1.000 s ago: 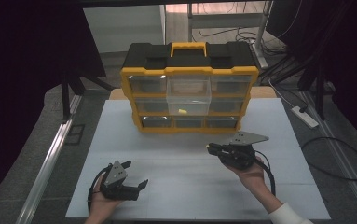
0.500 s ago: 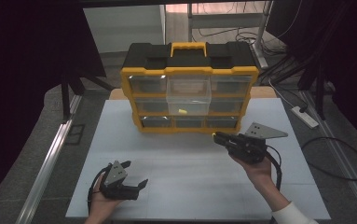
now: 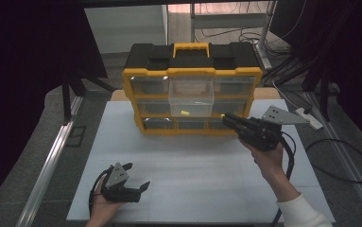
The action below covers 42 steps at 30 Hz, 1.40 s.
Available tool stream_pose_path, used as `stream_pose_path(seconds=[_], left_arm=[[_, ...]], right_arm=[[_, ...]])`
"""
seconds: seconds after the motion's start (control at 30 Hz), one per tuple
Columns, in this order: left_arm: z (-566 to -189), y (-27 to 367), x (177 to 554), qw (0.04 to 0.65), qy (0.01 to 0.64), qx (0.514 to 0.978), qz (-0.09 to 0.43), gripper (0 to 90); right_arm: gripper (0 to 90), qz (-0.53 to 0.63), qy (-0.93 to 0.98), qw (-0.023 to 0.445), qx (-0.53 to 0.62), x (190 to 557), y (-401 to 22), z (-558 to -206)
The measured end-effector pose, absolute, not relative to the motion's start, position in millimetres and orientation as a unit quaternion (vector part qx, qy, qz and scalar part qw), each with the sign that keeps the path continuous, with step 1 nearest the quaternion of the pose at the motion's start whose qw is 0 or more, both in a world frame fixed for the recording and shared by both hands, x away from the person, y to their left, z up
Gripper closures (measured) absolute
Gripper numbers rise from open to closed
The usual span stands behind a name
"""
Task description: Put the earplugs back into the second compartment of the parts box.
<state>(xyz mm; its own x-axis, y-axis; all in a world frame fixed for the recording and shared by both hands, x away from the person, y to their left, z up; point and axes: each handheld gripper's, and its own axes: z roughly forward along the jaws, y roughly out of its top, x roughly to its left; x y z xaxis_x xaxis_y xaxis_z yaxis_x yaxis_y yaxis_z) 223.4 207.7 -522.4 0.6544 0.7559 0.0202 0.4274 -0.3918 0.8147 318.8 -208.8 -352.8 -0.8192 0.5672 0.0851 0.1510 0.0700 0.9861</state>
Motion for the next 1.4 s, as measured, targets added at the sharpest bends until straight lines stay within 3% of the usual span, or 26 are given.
stream_pose_path(seconds=[0.73,1.4], left_arm=[[-522.6,207.7,223.0,0.413,0.364,0.811,0.198,8.3],[-522.2,208.7,222.2,0.414,0.364,0.809,0.202,8.4]], right_arm=[[79.9,0.651,0.691,0.200,0.243,348.1,-179.4,-301.6],[79.2,0.605,0.731,0.206,0.241,378.5,-140.7,-291.0]])
